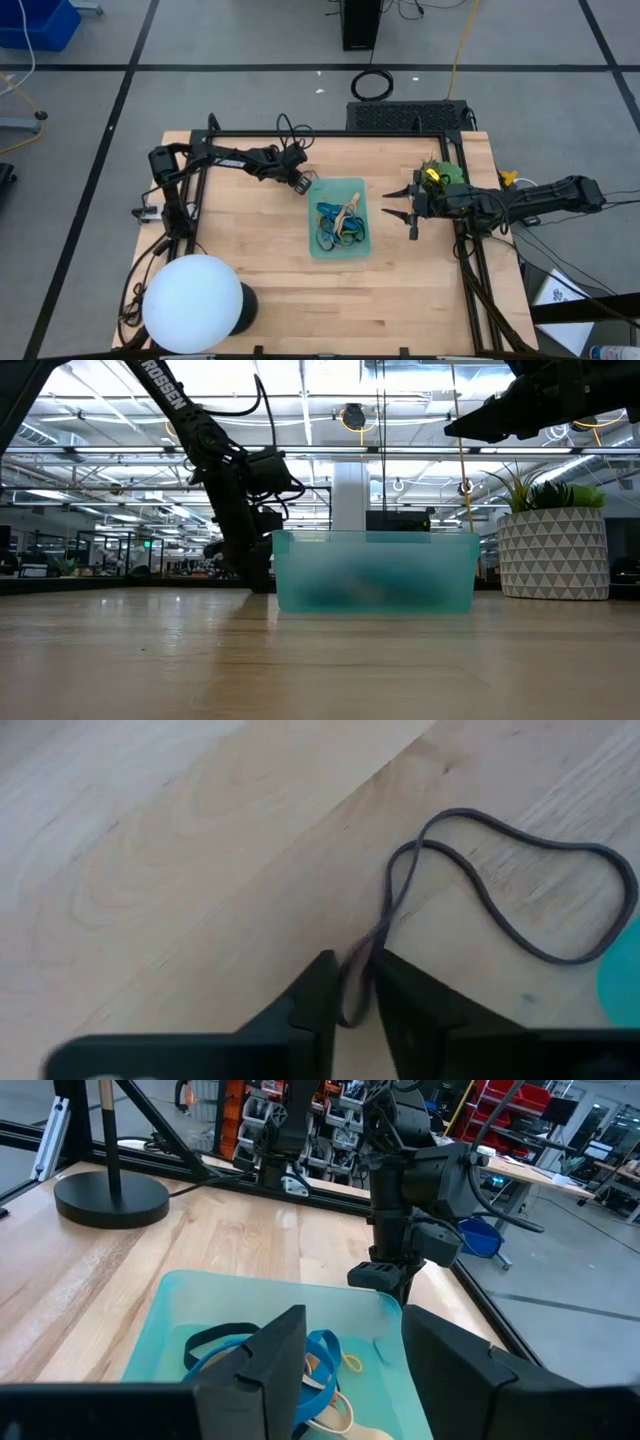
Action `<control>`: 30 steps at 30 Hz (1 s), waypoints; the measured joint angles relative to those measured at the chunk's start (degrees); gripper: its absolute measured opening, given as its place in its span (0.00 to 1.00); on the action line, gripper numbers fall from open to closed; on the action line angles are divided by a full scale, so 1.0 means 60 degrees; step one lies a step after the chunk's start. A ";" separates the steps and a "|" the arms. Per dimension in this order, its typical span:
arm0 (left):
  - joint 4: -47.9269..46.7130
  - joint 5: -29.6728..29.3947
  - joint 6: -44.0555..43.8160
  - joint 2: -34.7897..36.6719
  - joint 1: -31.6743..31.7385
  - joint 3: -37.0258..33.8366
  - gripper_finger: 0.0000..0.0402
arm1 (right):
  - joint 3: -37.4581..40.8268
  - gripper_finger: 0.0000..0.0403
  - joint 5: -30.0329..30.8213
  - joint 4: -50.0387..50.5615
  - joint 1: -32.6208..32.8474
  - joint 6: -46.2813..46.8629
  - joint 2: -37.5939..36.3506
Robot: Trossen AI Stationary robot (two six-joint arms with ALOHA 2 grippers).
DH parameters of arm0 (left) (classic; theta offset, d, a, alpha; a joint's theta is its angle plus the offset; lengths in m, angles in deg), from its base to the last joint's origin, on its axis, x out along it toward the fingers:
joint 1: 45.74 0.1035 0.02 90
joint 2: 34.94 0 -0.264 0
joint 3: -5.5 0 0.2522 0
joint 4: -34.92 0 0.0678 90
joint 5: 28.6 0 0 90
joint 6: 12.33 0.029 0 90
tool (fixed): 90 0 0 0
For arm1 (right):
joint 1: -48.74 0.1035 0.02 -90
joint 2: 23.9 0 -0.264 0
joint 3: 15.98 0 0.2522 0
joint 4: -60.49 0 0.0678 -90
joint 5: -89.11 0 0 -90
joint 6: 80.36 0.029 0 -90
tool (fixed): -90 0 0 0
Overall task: Pick and place rubber bands into bin
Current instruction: Put the violet rubber band into the green bin
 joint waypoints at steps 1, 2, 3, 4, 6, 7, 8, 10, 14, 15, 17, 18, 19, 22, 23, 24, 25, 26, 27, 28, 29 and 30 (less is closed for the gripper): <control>-0.0003 -0.0010 -0.0002 0.0000 0.0018 0.0000 0.17 | 0.0000 0.40 0.0000 0.0000 0.0000 -0.0003 0.0000; -0.0006 -0.0021 -0.0002 -0.0006 0.0028 0.0000 0.14 | 0.0000 0.40 0.0000 0.0000 0.0000 0.0000 0.0000; -0.0004 -0.0030 -0.0005 -0.0007 0.0032 0.0000 0.11 | 0.0000 0.40 0.0000 0.0000 0.0000 -0.0001 0.0000; -0.0007 -0.0040 -0.0002 -0.0007 0.0032 -0.0003 0.09 | 0.0000 0.40 0.0000 0.0000 0.0000 -0.0004 0.0000; -0.0008 -0.0048 0.0094 -0.0007 0.0030 -0.0008 0.04 | 0.0000 0.40 0.0000 0.0000 0.0000 -0.0002 0.0000; -0.0011 -0.0046 0.0187 -0.0007 0.0031 -0.0008 0.02 | 0.0000 0.40 0.0000 0.0000 0.0000 -0.0002 0.0000; -0.0014 -0.0029 0.0251 -0.0007 0.0033 -0.0008 0.02 | 0.0000 0.40 0.0000 0.0000 0.0000 -0.0002 0.0000; -0.0021 0.0031 0.0297 -0.0011 0.0033 -0.0011 0.03 | 0.0000 0.40 0.0000 0.0000 0.0000 -0.0004 0.0000; -0.0046 0.0047 0.0284 0.0143 0.0033 -0.0024 0.02 | 0.0000 0.40 0.0000 0.0000 0.0000 -0.0004 0.0000; -0.0069 0.0059 0.0283 0.0223 0.0033 -0.0032 0.02 | 0.0000 0.40 0.0000 0.0000 0.0000 -0.0004 -0.0001; -0.0222 0.0026 0.0285 0.0444 -0.0003 -0.0064 0.02 | 0.0000 0.40 -0.0002 0.0047 0.0000 -0.0004 -0.0003; -0.0362 0.0025 0.0291 0.0608 -0.0008 -0.0092 0.02 | 0.0000 0.40 -0.0002 0.0063 0.0000 -0.0004 0.0000; -0.0331 0.0018 0.0306 0.0786 -0.0022 -0.0103 0.02 | 0.0000 0.40 0.0000 0.0070 0.0000 -0.0004 0.0000; -0.0164 0.0014 0.0319 0.1416 -0.0076 -0.0059 0.01 | 0.0000 0.40 0.0000 0.0069 0.0000 -0.0004 -0.0004; -0.0162 0.0014 0.0319 0.1604 -0.0106 -0.0059 0.01 | 0.0000 0.40 0.0000 0.0073 0.0000 -0.0004 -0.0001; -0.0092 0.0008 0.0319 0.1796 -0.0141 -0.0059 0.01 | 0.0000 0.40 0.0000 0.0071 0.0000 -0.0019 -0.0002; -0.0085 -0.0014 0.0319 0.2008 -0.0177 -0.0059 0.01 | 0.0000 0.40 -0.0001 0.0069 0.0000 -0.0040 -0.0001; -0.0118 -0.0062 0.0334 0.2241 -0.0207 -0.0059 0.01 | 0.0000 0.40 -0.0001 0.0070 0.0000 -0.0040 -0.0001; -0.0046 -0.0120 0.0400 0.2481 -0.0252 -0.0057 0.01 | 0.0000 0.40 -0.0002 0.0073 0.0000 -0.0040 0.0000; 0.0027 -0.0144 0.0443 0.2717 -0.0289 -0.0046 0.01 | 0.0000 0.40 -0.0004 0.0073 0.0000 -0.0040 0.0000; 0.0021 -0.0183 0.0472 0.2981 -0.0332 -0.0040 0.01 | 0.0000 0.40 -0.0004 0.0069 0.0000 -0.0040 0.0000; -0.0014 -0.0217 0.0480 0.3214 -0.0372 -0.0040 0.01 | 0.0000 0.40 -0.0003 0.0073 0.0000 -0.0040 -0.0004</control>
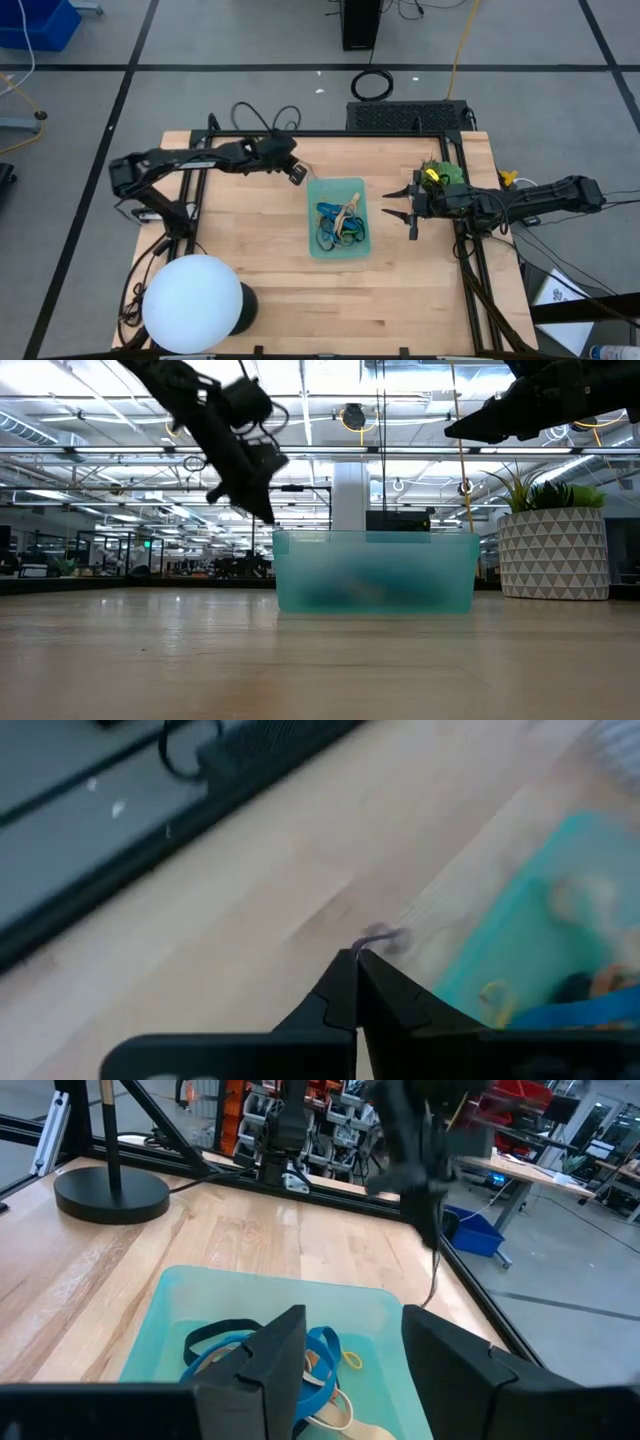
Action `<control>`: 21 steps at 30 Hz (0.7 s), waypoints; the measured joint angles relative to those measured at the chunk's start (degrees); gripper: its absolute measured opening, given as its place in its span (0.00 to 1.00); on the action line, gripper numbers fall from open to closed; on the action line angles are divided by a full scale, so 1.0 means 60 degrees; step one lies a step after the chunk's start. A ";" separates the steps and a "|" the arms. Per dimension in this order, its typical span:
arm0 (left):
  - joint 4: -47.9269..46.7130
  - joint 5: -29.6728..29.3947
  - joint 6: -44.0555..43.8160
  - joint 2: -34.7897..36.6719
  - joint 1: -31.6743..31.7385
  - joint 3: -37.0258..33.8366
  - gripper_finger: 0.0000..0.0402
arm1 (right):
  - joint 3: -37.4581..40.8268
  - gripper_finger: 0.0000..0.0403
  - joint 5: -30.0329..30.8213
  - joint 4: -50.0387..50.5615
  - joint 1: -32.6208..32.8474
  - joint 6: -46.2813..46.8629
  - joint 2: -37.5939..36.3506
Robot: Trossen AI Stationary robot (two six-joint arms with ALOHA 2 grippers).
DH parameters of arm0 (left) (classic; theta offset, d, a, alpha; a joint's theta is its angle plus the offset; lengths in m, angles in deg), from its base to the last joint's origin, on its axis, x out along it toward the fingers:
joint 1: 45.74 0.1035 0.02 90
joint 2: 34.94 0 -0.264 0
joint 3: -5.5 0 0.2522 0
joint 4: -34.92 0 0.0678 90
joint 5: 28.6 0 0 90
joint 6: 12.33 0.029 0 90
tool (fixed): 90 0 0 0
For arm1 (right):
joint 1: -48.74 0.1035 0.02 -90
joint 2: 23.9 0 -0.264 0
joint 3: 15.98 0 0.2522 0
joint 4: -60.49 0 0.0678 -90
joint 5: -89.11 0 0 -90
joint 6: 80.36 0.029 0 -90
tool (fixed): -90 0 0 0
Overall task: Pick and place rubber bands into bin
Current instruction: Put the violet rubber band into the green bin
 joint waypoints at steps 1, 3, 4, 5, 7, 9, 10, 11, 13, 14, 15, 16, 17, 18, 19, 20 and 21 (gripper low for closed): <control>0.0055 0.0002 0.0045 0.0232 -0.0039 0.0000 0.01 | 0.0000 0.40 -0.0001 -0.0004 0.0000 0.0000 0.0000; 0.0183 -0.0002 0.0226 0.0741 -0.0144 0.0000 0.01 | 0.0000 0.40 0.0002 0.0002 0.0000 0.0000 0.0004; 0.0379 0.0002 0.0292 0.0995 -0.0199 0.0000 0.01 | 0.0000 0.40 0.0001 0.0000 0.0000 0.0000 0.0000; 0.0603 0.0019 0.0327 0.1230 -0.0257 0.0003 0.01 | 0.0000 0.40 -0.0001 -0.0003 0.0000 0.0000 0.0000; 0.1033 0.0247 0.0361 0.1652 -0.0391 0.0004 0.02 | 0.0000 0.40 -0.0001 0.0000 0.0000 0.0000 0.0000; 0.1561 0.0680 0.0592 0.1992 -0.0532 0.0004 0.01 | 0.0000 0.40 0.0002 -0.0002 0.0000 -0.0001 0.0004; 0.1885 0.0953 0.0704 0.2126 -0.0622 0.0004 0.01 | 0.0000 0.40 0.0000 -0.0004 0.0000 -0.0001 0.0004; 0.2220 0.1262 0.0749 0.2235 -0.0702 0.0007 0.01 | 0.0000 0.40 0.0003 -0.0004 0.0000 0.0000 0.0004; 0.2747 0.1878 0.0783 0.2385 -0.0883 0.0007 0.01 | 0.0000 0.40 0.0001 -0.0004 0.0000 0.0000 0.0004; 0.2991 0.2151 0.0787 0.2407 -0.0991 0.0007 0.02 | 0.0000 0.40 0.0002 -0.0005 0.0000 -0.0001 0.0001; 0.3200 0.2394 0.0817 0.2407 -0.1118 0.0008 0.01 | 0.0000 0.40 0.0003 -0.0006 0.0000 -0.0002 0.0004; 0.3305 0.2583 0.0890 0.2407 -0.1240 0.0011 0.01 | 0.0000 0.40 0.0002 -0.0004 0.0003 0.0000 0.0004; 0.3325 0.2726 0.0969 0.2403 -0.1369 0.0011 0.01 | 0.0000 0.40 0.0003 -0.0004 0.0000 0.0000 0.0003; 0.3347 0.2774 0.1008 0.2385 -0.1518 0.0011 0.01 | 0.0000 0.40 0.0003 -0.0007 0.0003 0.0000 0.0000; 0.3374 0.2768 0.1023 0.2343 -0.1671 0.0011 0.01 | 0.0000 0.40 0.0003 -0.0007 0.0000 0.0000 0.0000; 0.3376 0.2768 0.1025 0.2277 -0.1816 0.0015 0.02 | 0.0000 0.40 0.0003 -0.0007 0.0000 -0.0001 0.0004; 0.3373 0.2767 0.1051 0.2194 -0.1958 0.0015 0.01 | 0.0000 0.40 0.0003 -0.0007 0.0000 0.0000 0.0004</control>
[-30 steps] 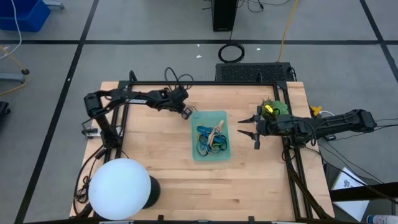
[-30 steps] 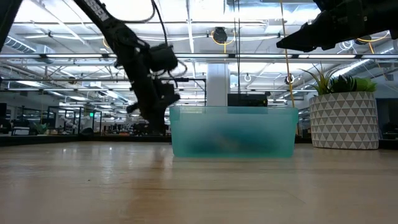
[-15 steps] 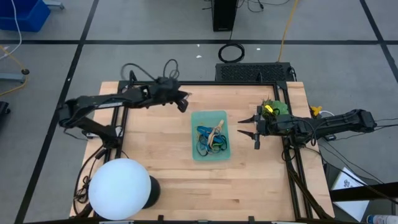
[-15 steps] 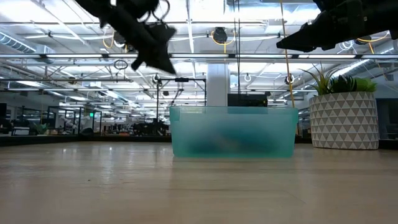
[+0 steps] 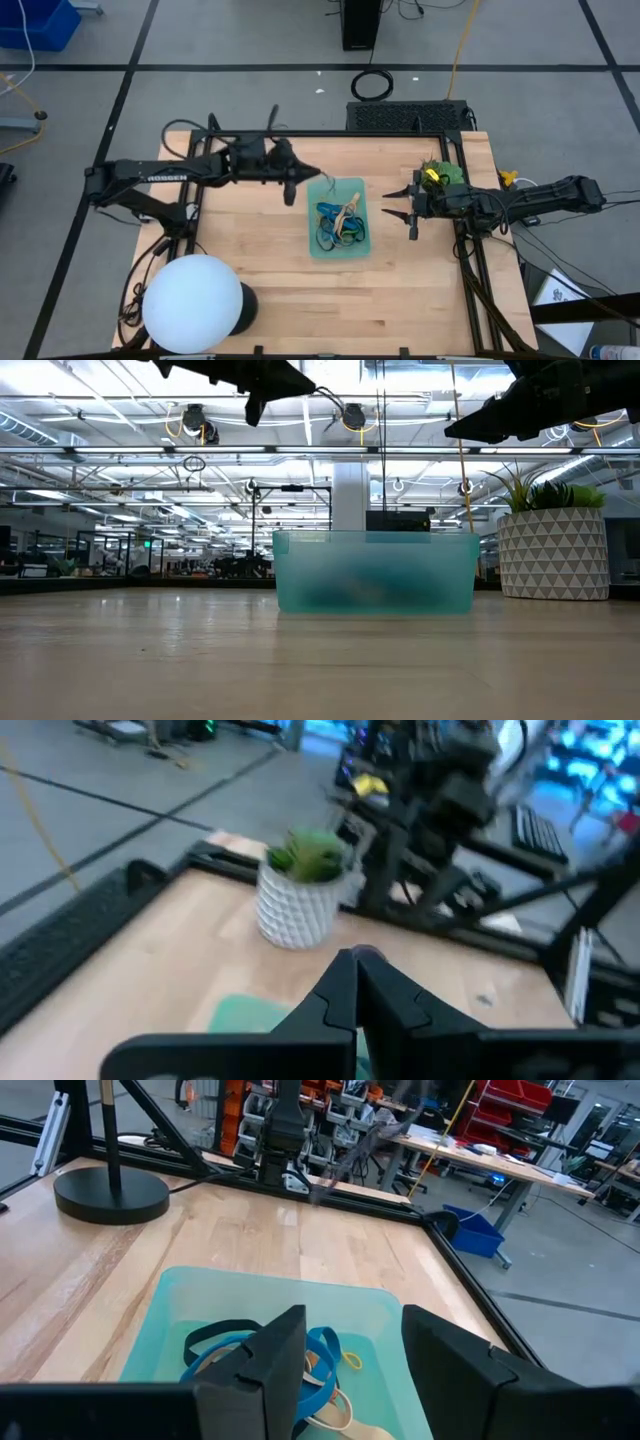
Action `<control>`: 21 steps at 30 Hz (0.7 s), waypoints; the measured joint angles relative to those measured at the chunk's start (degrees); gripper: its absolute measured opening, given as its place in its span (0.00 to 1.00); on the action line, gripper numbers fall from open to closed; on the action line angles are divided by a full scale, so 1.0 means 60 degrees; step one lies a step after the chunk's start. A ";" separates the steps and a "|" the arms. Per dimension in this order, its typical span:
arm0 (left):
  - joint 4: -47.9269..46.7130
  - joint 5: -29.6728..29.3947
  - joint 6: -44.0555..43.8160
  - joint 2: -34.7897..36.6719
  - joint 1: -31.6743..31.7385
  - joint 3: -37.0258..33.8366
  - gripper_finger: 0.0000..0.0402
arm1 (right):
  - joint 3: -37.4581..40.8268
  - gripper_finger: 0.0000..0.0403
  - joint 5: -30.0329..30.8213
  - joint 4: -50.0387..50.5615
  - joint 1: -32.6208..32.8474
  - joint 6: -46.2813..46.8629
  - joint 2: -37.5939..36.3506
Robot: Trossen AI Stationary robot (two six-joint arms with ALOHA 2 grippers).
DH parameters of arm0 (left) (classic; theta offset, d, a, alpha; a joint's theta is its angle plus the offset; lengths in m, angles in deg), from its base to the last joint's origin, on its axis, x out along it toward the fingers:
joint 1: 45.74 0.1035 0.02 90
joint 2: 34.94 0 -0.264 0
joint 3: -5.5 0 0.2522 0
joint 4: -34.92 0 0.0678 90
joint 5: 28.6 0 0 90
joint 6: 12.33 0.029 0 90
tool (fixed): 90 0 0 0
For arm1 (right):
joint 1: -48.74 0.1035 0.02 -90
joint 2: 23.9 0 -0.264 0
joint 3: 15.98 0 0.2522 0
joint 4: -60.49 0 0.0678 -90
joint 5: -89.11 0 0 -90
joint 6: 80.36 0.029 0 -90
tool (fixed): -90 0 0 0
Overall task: Pick and place rubber bands into bin
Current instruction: Put the violet rubber band into the green bin
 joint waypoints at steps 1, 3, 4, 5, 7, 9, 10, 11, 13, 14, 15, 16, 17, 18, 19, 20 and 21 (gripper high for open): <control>-0.0019 -0.0001 0.0071 -0.0094 -0.0143 0.0000 0.01 | 0.0000 0.40 0.0000 0.0000 0.0001 0.0000 0.0000; -0.0006 -0.0004 0.0197 -0.0333 -0.0429 0.0000 0.01 | 0.0000 0.40 0.0000 0.0000 0.0000 0.0000 0.0000; 0.0043 -0.0004 0.0209 -0.0465 -0.0553 0.0000 0.01 | 0.0000 0.40 0.0000 0.0000 0.0000 0.0000 0.0000; 0.0039 -0.0001 0.0217 -0.0600 -0.0662 0.0004 0.01 | 0.0000 0.40 0.0000 -0.0004 0.0000 0.0000 -0.0002; 0.0022 -0.0015 0.0224 -0.0945 -0.0852 0.0004 0.02 | 0.0000 0.40 0.0000 -0.0004 0.0000 0.0000 -0.0003; 0.0021 -0.0075 0.0222 -0.1331 -0.0993 0.0004 0.01 | 0.0000 0.40 0.0000 -0.0004 0.0000 0.0000 0.0000; 0.0016 -0.0076 0.0214 -0.1540 -0.1024 0.0004 0.01 | 0.0000 0.40 0.0000 -0.0007 0.0000 0.0000 0.0000; 0.0014 -0.0076 0.0146 -0.1744 -0.1066 0.0004 0.01 | 0.0000 0.40 0.0000 -0.0011 0.0000 0.0000 -0.0003; 0.0014 -0.0076 -0.0028 -0.2177 -0.1113 0.0004 0.02 | 0.0000 0.40 0.0000 -0.0011 0.0000 0.0000 0.0000; 0.0010 -0.0076 -0.0113 -0.2405 -0.1126 0.0004 0.02 | 0.0000 0.40 0.0000 -0.0011 0.0000 0.0000 0.0000; 0.0014 -0.0075 -0.0187 -0.2627 -0.1128 0.0004 0.02 | 0.0000 0.40 0.0000 -0.0011 0.0000 0.0000 -0.0002; 0.0017 -0.0076 -0.0245 -0.2844 -0.1122 0.0004 0.03 | 0.0000 0.40 0.0000 -0.0011 0.0000 0.0000 -0.0004; 0.0017 -0.0073 -0.0318 -0.3051 -0.1122 0.0004 0.02 | 0.0000 0.40 0.0000 -0.0011 0.0000 0.0000 0.0000; 0.0020 -0.0073 -0.0372 -0.3260 -0.1122 0.0004 0.02 | 0.0000 0.40 0.0000 -0.0011 0.0000 0.0000 0.0000; 0.0046 -0.0069 -0.0430 -0.3489 -0.1122 0.0004 0.01 | 0.0000 0.40 0.0000 -0.0011 0.0000 0.0000 -0.0002; 0.0061 -0.0072 -0.0529 -0.3679 -0.1119 0.0004 0.01 | 0.0000 0.40 0.0000 -0.0011 0.0000 0.0000 -0.0004; 0.0059 -0.0069 -0.0620 -0.3887 -0.1115 0.0004 0.01 | 0.0000 0.40 -0.0003 -0.0011 0.0000 0.0000 0.0000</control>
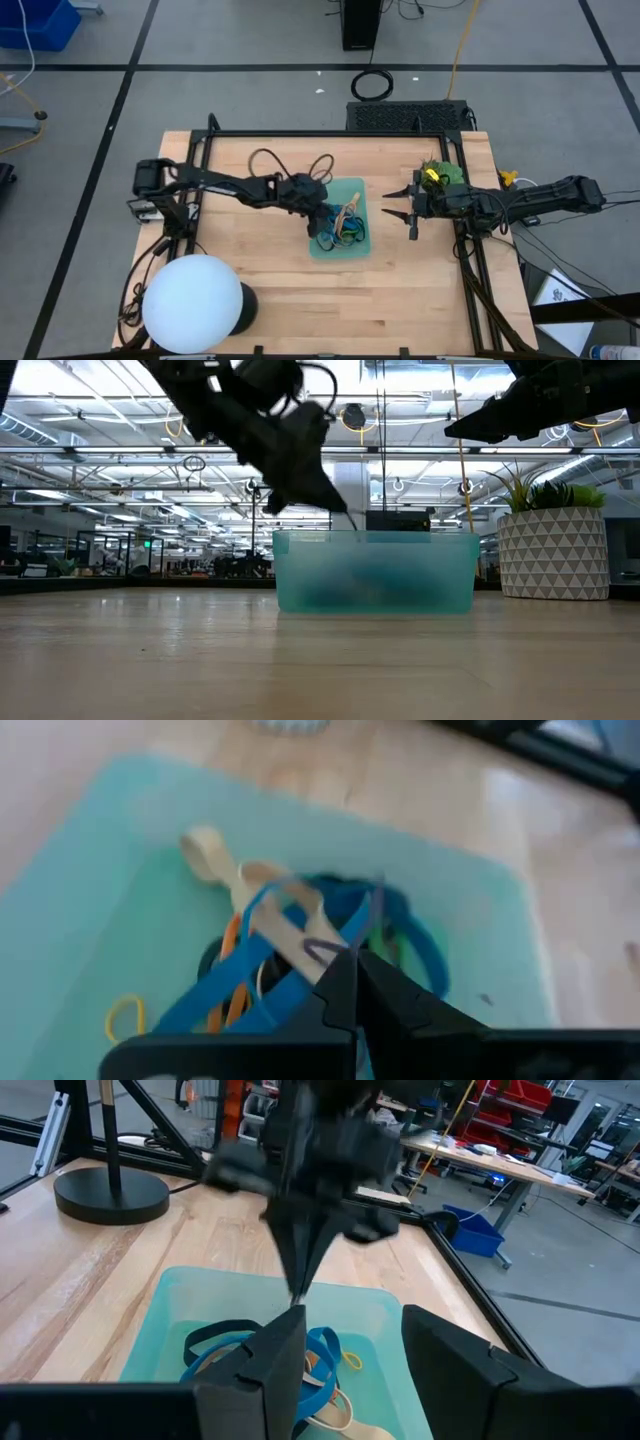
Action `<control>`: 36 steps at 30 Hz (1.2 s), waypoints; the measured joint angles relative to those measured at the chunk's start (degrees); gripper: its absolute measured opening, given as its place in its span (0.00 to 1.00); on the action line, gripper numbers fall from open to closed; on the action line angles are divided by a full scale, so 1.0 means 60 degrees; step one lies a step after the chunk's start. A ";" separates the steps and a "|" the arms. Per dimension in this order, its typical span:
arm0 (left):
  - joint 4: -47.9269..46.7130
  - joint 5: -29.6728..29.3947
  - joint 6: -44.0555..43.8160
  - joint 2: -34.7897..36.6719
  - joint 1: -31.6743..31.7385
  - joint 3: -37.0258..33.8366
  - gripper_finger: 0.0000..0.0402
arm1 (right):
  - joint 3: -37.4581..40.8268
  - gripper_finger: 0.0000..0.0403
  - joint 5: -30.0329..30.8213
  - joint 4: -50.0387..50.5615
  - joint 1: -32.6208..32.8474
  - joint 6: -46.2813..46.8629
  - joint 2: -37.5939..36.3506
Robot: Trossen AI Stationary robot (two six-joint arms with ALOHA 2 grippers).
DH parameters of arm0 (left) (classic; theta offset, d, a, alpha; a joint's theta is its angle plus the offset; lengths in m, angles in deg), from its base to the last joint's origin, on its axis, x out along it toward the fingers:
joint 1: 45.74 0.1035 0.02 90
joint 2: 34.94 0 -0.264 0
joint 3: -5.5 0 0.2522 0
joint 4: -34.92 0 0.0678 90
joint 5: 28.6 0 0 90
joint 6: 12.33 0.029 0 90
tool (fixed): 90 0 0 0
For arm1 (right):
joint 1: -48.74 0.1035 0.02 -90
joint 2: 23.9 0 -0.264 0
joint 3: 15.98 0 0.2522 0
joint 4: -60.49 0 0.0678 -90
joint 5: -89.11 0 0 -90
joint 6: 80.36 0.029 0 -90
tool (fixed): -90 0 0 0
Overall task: Pick and place rubber bands into bin
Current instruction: Put the violet rubber band into the green bin
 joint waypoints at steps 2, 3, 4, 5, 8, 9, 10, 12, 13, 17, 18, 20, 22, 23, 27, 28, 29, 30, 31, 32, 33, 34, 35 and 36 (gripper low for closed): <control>0.0039 0.0002 -0.0106 -0.0352 0.0000 0.0000 0.03 | 0.0000 0.40 0.0003 0.0000 0.0000 0.0000 -0.0004; 0.0021 0.0004 -0.0169 -0.0507 0.0000 0.0000 0.03 | 0.0000 0.40 0.0002 0.0000 0.0000 0.0000 -0.0003; 0.0022 0.0004 -0.0199 -0.0637 0.0000 0.0000 0.04 | 0.0000 0.40 0.0003 0.0004 0.0000 0.0000 0.0000; 0.0056 0.0007 -0.0213 -0.0767 0.0000 0.0000 0.03 | 0.0000 0.40 0.0003 0.0000 0.0003 0.0003 0.0000; 0.0061 0.0015 -0.0371 -0.1102 -0.0004 0.0000 0.01 | 0.0000 0.40 0.0003 0.0004 0.0001 0.0003 0.0000; 0.0079 0.0025 -0.0509 -0.1184 0.0000 0.0000 0.01 | 0.0000 0.40 0.0003 0.0004 0.0000 0.0002 -0.0001; 0.0065 0.0029 -0.0573 -0.1235 0.0003 0.0000 0.02 | 0.0000 0.40 0.0003 0.0004 0.0000 0.0000 -0.0003; 0.0062 0.0033 -0.0592 -0.1241 0.0004 0.0004 0.04 | 0.0000 0.40 0.0003 0.0004 0.0000 0.0004 -0.0004; 0.0066 0.0033 -0.0592 -0.1241 0.0004 0.0007 0.05 | 0.0000 0.40 0.0003 0.0004 0.0002 0.0004 -0.0002; 0.0110 0.0033 -0.0595 -0.1245 0.0004 0.0007 0.07 | 0.0000 0.40 0.0003 0.0007 0.0000 0.0004 -0.0003; 0.0124 0.0033 -0.0595 -0.1245 0.0004 0.0007 0.07 | 0.0000 0.40 0.0003 0.0007 0.0000 0.0004 0.0000; 0.0187 0.0033 -0.0595 -0.1245 0.0004 0.0007 0.07 | 0.0000 0.40 0.0002 0.0007 0.0001 0.0004 -0.0002; 0.0203 0.0033 -0.0595 -0.1245 0.0004 0.0007 0.07 | 0.0000 0.40 0.0003 0.0007 0.0002 0.0004 0.0000; 0.0214 0.0033 -0.0595 -0.1245 0.0004 0.0007 0.07 | 0.0000 0.40 0.0001 0.0007 0.0000 0.0004 0.0000; 0.0519 0.0031 -0.0601 -0.1245 0.0004 0.0007 0.07 | 0.0000 0.40 0.0002 0.0007 0.0001 0.0004 0.0000; 0.0556 0.0029 -0.0599 -0.1245 0.0004 0.0007 0.07 | 0.0000 0.40 0.0001 0.0008 0.0000 0.0004 0.0000; 0.0560 0.0029 -0.0602 -0.1245 0.0004 0.0007 0.07 | 0.0000 0.40 0.0003 0.0011 0.0000 0.0004 0.0000; 0.0557 0.0029 -0.0595 -0.1245 0.0004 0.0007 0.08 | 0.0000 0.40 -0.0001 0.0007 0.0000 0.0004 0.0000; 0.0553 0.0029 -0.0508 -0.1245 0.0004 0.0007 0.08 | 0.0000 0.40 0.0001 0.0011 0.0000 0.0004 0.0000; 0.0552 0.0034 -0.0310 -0.1245 0.0001 0.0007 0.08 | 0.0000 0.40 -0.0001 0.0011 0.0000 0.0004 0.0000; 0.0554 0.0067 -0.0121 -0.1245 -0.0004 0.0007 0.08 | 0.0000 0.40 0.0002 0.0011 0.0000 0.0004 0.0000; 0.0553 0.0084 -0.0002 -0.1245 -0.0007 0.0007 0.08 | 0.0000 0.40 -0.0001 0.0011 0.0001 0.0004 0.0000; 0.0553 0.0078 0.0017 -0.1245 -0.0018 0.0007 0.08 | 0.0000 0.40 -0.0001 0.0011 0.0000 0.0004 0.0000; 0.0553 0.0071 -0.0012 -0.1245 -0.0031 0.0007 0.08 | 0.0000 0.40 0.0000 0.0011 0.0000 0.0004 0.0000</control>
